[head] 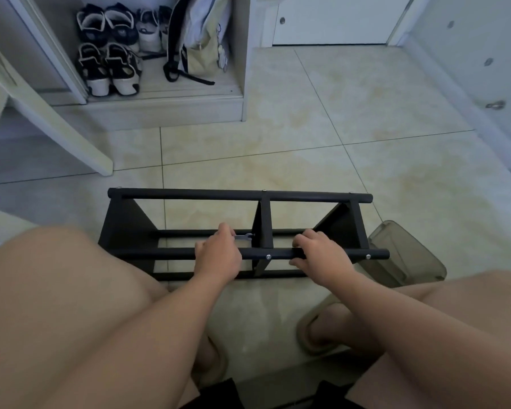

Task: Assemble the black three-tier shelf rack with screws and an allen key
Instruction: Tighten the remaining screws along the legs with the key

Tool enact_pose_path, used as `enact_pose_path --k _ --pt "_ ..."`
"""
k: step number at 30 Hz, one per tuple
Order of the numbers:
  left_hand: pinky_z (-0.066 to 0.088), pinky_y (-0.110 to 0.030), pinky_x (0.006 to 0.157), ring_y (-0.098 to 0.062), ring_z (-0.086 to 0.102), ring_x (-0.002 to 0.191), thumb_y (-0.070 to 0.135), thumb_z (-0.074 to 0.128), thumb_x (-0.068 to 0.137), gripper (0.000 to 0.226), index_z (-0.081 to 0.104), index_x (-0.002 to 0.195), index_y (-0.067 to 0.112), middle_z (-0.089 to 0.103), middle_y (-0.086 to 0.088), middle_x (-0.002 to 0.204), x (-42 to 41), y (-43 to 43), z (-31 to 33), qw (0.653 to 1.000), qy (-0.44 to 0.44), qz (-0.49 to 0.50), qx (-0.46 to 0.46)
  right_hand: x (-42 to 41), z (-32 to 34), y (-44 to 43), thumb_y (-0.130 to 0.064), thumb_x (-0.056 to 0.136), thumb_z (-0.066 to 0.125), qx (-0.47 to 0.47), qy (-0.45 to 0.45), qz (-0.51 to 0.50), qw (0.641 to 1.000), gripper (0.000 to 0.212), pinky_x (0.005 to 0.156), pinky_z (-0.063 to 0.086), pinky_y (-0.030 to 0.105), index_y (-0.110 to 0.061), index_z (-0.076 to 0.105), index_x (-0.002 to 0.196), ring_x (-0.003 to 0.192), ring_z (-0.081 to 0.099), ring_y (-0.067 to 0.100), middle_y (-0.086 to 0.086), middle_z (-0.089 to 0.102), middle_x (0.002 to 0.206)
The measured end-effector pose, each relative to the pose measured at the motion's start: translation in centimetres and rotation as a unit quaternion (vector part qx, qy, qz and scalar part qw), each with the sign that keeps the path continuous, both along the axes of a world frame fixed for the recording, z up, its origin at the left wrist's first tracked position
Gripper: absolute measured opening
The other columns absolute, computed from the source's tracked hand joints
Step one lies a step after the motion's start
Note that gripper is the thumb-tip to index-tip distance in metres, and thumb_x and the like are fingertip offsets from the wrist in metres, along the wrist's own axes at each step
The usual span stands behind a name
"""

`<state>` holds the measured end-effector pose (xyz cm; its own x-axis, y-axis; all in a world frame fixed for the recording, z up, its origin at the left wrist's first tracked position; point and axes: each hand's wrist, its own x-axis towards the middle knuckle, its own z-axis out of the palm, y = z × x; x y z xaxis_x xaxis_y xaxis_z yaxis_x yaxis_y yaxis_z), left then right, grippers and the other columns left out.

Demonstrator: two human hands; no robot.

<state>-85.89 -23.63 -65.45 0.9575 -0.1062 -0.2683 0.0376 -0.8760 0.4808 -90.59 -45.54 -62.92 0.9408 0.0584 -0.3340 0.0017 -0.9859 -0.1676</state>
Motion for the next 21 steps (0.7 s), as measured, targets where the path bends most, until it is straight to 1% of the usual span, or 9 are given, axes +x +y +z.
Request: enact_pose_path --k 2,4,5,7,9,12,16,19,21 --pt "0.029 -0.034 0.082 -0.012 0.05 0.071 0.013 0.036 0.1 0.013 0.04 0.105 0.024 0.055 0.008 0.077 0.8 0.0 0.6 0.999 0.039 -0.005 0.013 0.9 0.4 0.0 -0.059 0.088 0.067 0.02 -0.014 0.021 0.999 0.075 0.108 0.038 0.04 -0.026 0.04 0.149 0.137 0.037 0.026 0.0 0.042 0.147" --pt "0.033 -0.036 0.078 -0.017 0.052 0.079 0.015 0.037 0.099 0.011 0.043 0.103 0.024 0.052 0.008 0.08 1.9 -0.1 1.4 0.995 0.095 -0.016 0.017 1.9 0.5 0.2 -0.073 0.082 0.062 0.013 -0.022 0.05 0.998 0.099 0.12 0.021 0.045 -0.029 0.018 0.16 0.152 0.015 0.026 0.001 0.019 0.165" --pt "0.036 -0.036 0.075 -0.02 0.053 0.083 0.017 0.038 0.099 0.011 0.045 0.103 0.024 0.051 0.008 0.082 2.4 -0.1 1.7 0.992 0.121 -0.022 0.011 2.5 0.3 0.3 -0.08 0.08 0.057 0.005 -0.018 0.059 0.998 0.107 0.123 0.012 0.048 -0.031 0.008 0.162 0.156 0.002 0.025 0.0 0.005 0.169" --pt "0.038 -0.033 0.068 -0.021 0.054 0.084 0.017 0.042 0.096 0.011 0.05 0.1 0.024 0.052 0.007 0.085 3.4 0.1 2.0 0.988 0.152 -0.024 -0.011 3.5 -0.2 0.4 -0.092 0.073 0.042 -0.011 -0.005 0.068 0.998 0.117 0.124 0.0 0.053 -0.034 -0.008 0.161 0.156 -0.016 0.025 -0.004 -0.018 0.169" --pt "0.037 -0.03 0.06 -0.017 0.054 0.08 0.015 0.046 0.093 0.013 0.054 0.094 0.024 0.055 0.006 0.087 3.9 0.4 1.7 0.985 0.168 -0.011 -0.034 4.3 -1.0 0.4 -0.098 0.066 0.027 -0.016 0.004 0.08 0.997 0.118 0.123 -0.005 0.056 -0.038 -0.018 0.158 0.154 -0.025 0.024 -0.006 -0.029 0.166" --pt "0.04 -0.028 0.058 -0.017 0.059 0.078 0.014 0.049 0.091 0.017 0.061 0.088 0.026 0.063 0.003 0.089 4.4 0.7 0.9 0.981 0.189 -0.005 -0.052 4.7 -2.1 0.2 -0.101 0.067 0.02 -0.011 0.002 0.105 0.994 0.113 0.124 -0.008 0.056 -0.044 -0.03 0.15 0.151 -0.031 0.021 -0.007 -0.035 0.163" --pt "0.048 -0.025 0.065 -0.016 0.064 0.081 0.016 0.059 0.09 0.021 0.074 0.083 0.029 0.07 0.006 0.086 5.3 0.6 0.1 0.979 0.192 0.0 -0.063 5.0 -3.0 -0.1 -0.098 0.071 0.019 -0.001 -0.013 0.128 0.992 0.109 0.124 -0.011 0.055 -0.042 -0.029 0.151 0.15 -0.033 0.019 -0.006 -0.035 0.163" --pt "0.042 -0.02 0.061 -0.009 0.061 0.076 0.015 0.066 0.088 0.017 0.079 0.09 0.027 0.067 0.011 0.08 6.0 0.6 0.1 0.976 0.201 0.008 -0.086 5.3 -3.3 -0.2 -0.099 0.071 0.02 0.009 -0.005 0.138 0.99 0.113 0.123 -0.011 0.056 -0.038 -0.028 0.153 0.15 -0.033 0.019 -0.006 -0.035 0.163" --pt "0.041 -0.019 0.066 -0.01 0.062 0.081 0.017 0.069 0.088 0.013 0.078 0.092 0.026 0.069 0.01 0.085 6.5 0.7 0.3 0.971 0.219 0.001 -0.096 5.5 -3.3 -0.4 -0.1 0.071 0.02 0.005 0.0 0.142 0.99 0.115 0.123 -0.01 0.059 -0.037 -0.027 0.155 0.15 -0.033 0.02 -0.005 -0.035 0.163"
